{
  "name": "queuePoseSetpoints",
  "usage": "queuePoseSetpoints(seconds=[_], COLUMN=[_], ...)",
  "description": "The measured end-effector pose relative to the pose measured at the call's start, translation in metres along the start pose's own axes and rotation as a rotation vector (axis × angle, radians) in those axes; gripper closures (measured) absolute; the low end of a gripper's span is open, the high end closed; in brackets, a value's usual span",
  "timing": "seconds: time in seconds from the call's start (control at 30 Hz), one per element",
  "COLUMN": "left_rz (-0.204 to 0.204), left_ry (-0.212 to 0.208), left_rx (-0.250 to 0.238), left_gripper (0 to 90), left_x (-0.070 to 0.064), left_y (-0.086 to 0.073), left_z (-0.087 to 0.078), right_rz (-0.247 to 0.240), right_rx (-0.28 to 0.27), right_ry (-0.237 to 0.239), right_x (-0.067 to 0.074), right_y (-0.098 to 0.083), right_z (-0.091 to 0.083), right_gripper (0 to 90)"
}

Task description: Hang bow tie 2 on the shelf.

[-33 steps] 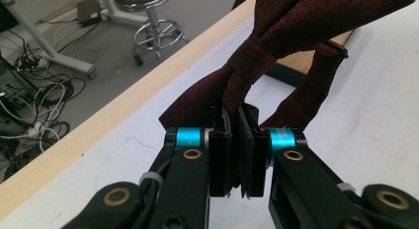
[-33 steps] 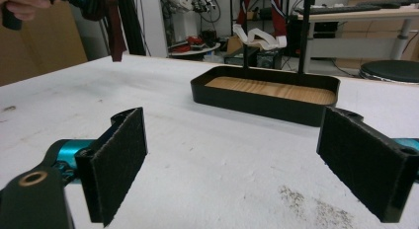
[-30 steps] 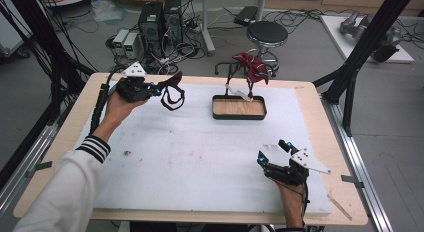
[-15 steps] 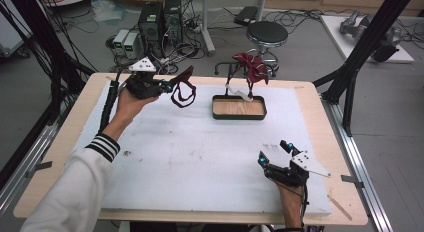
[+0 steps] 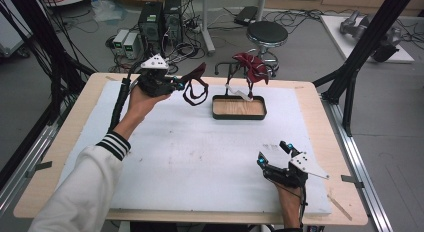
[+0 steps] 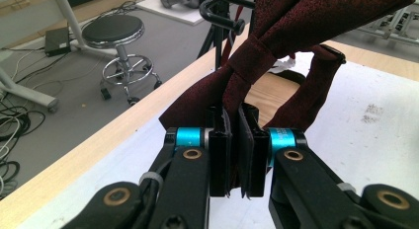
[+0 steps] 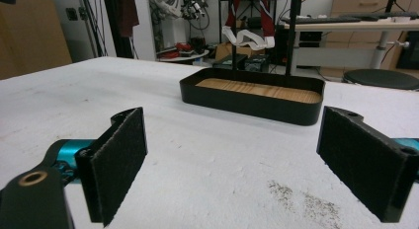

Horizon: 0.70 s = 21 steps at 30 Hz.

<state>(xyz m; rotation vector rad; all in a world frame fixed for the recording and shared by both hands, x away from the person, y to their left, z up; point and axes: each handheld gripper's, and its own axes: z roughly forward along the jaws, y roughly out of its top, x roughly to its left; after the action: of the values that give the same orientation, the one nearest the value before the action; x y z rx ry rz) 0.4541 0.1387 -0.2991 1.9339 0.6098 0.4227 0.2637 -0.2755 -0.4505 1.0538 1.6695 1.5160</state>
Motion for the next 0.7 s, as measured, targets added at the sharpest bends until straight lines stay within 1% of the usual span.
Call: queuePoseSetpoints(seconds=[0.2, 0.3, 0.47, 0.53, 0.7], left_rz=[0.01, 0.012, 0.021, 0.016, 0.011], left_ry=[-0.014, -0.015, -0.011, -0.01, -0.002], left_rx=[-0.008, -0.017, -0.021, -0.026, -0.031], left_gripper=[84.2, 84.2, 84.2, 84.2, 84.2], left_x=[-0.008, -0.012, -0.018, -0.02, -0.023], left_y=[0.01, 0.016, 0.025, 0.027, 0.032], left_z=[0.007, 0.012, 0.019, 0.021, 0.028], right_rz=[-0.008, 0.001, -0.003, -0.007, 0.005], right_rx=[-0.006, -0.011, -0.017, -0.019, -0.026], right_ry=[-0.004, -0.005, -0.007, -0.007, -0.008], right_x=[0.0, 0.001, 0.001, 0.0, 0.0], right_y=[0.0, -0.001, -0.001, -0.001, -0.001], right_z=[0.0, -0.001, -0.001, -0.001, -0.002], right_gripper=[11.2, 11.1, 11.2, 11.1, 11.1])
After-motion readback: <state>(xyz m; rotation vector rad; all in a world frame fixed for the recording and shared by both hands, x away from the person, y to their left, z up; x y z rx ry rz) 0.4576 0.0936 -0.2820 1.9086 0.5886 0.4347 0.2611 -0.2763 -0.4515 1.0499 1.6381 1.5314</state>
